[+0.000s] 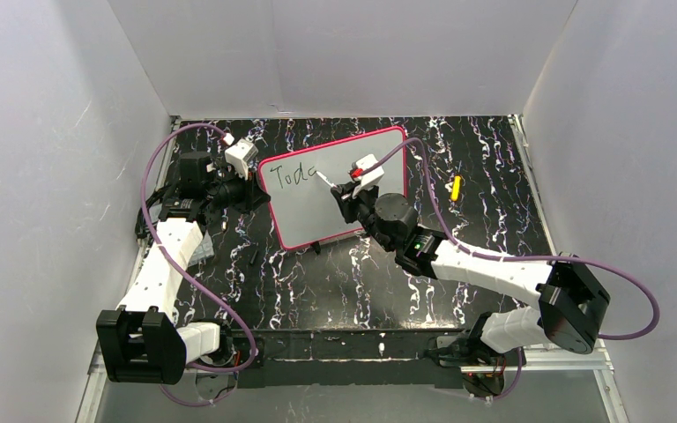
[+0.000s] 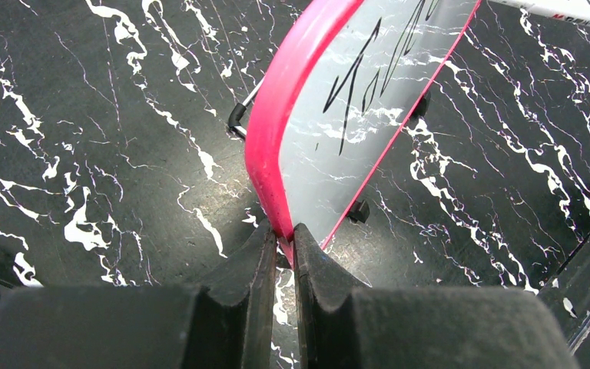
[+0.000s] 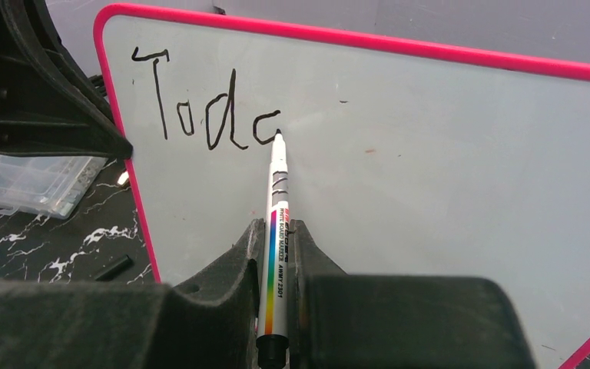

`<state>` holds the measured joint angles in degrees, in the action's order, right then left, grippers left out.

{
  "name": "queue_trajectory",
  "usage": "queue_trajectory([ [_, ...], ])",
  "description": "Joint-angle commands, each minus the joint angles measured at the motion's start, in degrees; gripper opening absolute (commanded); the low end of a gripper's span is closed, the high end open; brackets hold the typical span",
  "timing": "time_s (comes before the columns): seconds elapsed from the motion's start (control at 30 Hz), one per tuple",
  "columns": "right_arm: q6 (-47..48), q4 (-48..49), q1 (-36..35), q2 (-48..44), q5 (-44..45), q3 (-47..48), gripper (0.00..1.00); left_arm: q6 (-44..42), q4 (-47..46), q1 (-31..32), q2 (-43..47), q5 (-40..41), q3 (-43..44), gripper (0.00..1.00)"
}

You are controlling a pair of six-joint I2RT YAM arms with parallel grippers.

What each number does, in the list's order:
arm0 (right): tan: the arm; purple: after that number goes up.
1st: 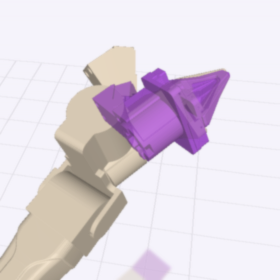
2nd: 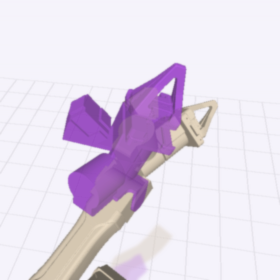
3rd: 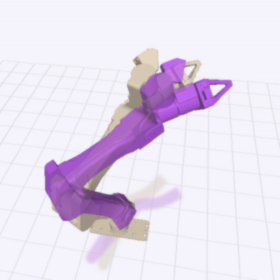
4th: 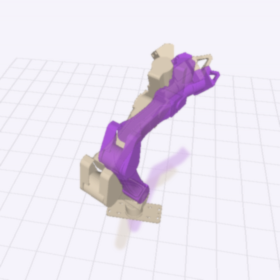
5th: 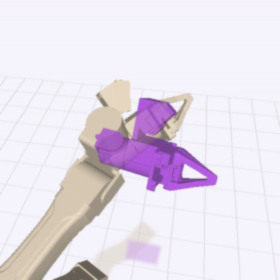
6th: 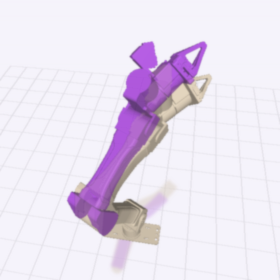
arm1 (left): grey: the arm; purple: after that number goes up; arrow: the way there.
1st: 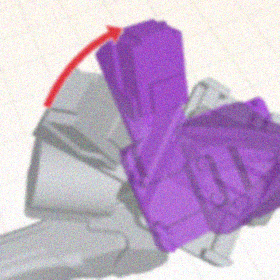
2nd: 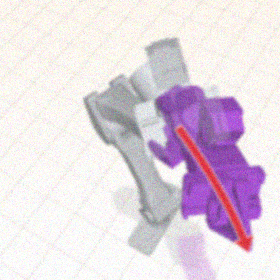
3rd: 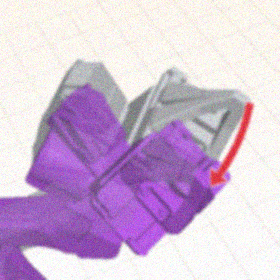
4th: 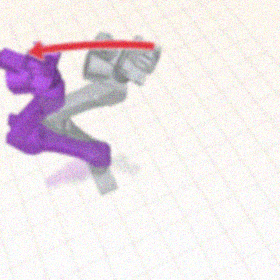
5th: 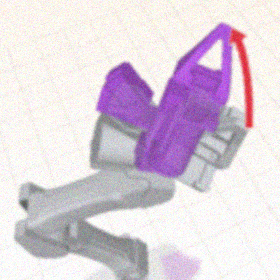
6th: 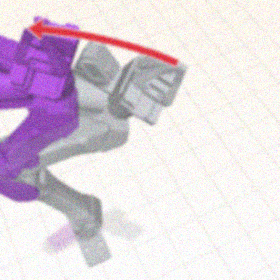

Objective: Write a sentence on the whiteboard

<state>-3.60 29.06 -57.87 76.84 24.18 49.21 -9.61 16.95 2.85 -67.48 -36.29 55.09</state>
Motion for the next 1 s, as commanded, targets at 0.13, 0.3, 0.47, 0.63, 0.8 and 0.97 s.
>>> queue_trajectory([
  [0.13,1.3,5.7,0.4,-1.1,2.2,2.7,0.01,-1.1,2.5,0.4,1.4,-0.6,-0.4,0.0],
  [0.3,1.1,5.7,0.4,-0.9,2.3,2.4,0.01,-1.1,2.5,0.3,1.4,-0.6,-0.3,0.0],
  [0.47,0.3,5.2,0.4,-0.6,2.5,0.4,0.01,-1.1,2.5,0.3,1.4,-0.5,-0.3,0.0],
  [0.63,-1.1,4.1,0.4,-0.4,2.7,-1.9,0.01,-1.1,2.5,0.3,1.4,-0.5,-0.3,0.0],
  [0.8,-2.1,3.5,0.4,-0.3,2.5,-3.3,0.01,-1.0,2.5,0.3,1.4,-0.6,-0.4,0.0],
  [0.97,-2.0,3.3,0.4,-1.1,3.3,-3.4,0.01,-1.0,2.5,0.3,1.4,-0.5,-0.4,0.0],
])
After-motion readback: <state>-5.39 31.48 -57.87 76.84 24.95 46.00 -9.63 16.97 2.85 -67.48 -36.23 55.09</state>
